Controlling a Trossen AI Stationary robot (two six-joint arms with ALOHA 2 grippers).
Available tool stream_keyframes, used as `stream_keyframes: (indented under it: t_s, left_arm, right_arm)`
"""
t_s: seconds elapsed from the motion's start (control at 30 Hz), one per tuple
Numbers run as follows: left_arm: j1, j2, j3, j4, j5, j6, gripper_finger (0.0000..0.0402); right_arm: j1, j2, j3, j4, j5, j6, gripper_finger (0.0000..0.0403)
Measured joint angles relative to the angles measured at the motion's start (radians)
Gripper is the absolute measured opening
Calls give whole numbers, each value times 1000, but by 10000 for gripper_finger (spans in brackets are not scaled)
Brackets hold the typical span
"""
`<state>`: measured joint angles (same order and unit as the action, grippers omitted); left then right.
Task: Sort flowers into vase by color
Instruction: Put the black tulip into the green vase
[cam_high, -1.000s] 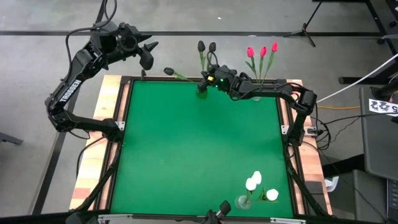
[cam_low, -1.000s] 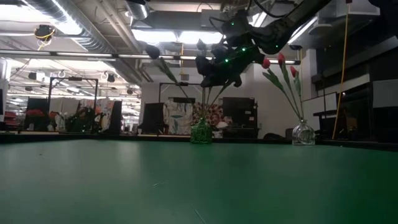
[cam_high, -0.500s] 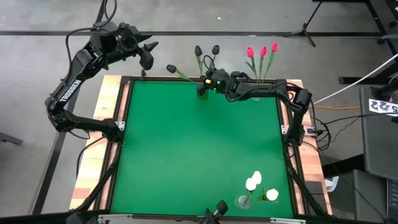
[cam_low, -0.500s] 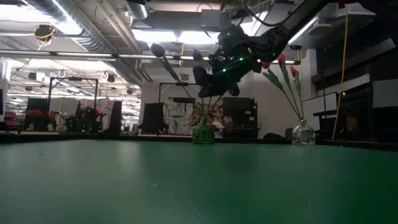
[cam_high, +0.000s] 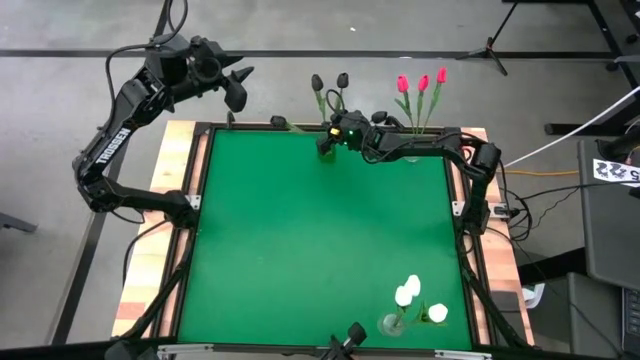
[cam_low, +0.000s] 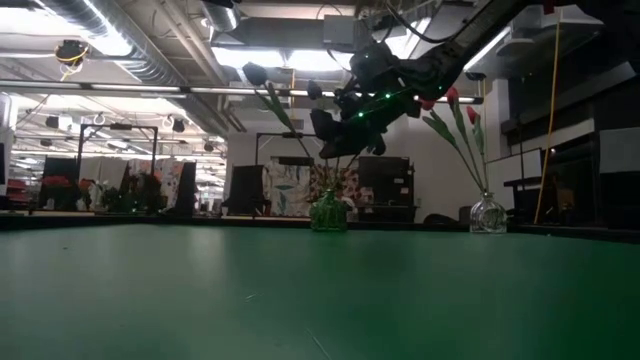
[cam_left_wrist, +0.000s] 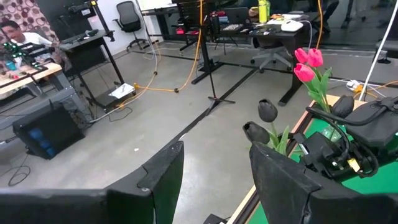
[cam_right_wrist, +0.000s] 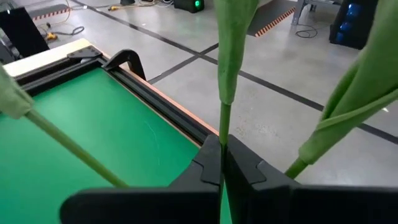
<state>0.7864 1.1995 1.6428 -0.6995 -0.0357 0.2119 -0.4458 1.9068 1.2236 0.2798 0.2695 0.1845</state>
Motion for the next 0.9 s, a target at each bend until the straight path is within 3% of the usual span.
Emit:
stream_keyframes:
  t_s: [0.9]
  left_arm:
    - [0, 0, 0, 0, -3, 23, 182]
  right_arm:
    - [1, 6, -5, 10, -79, -9, 20]
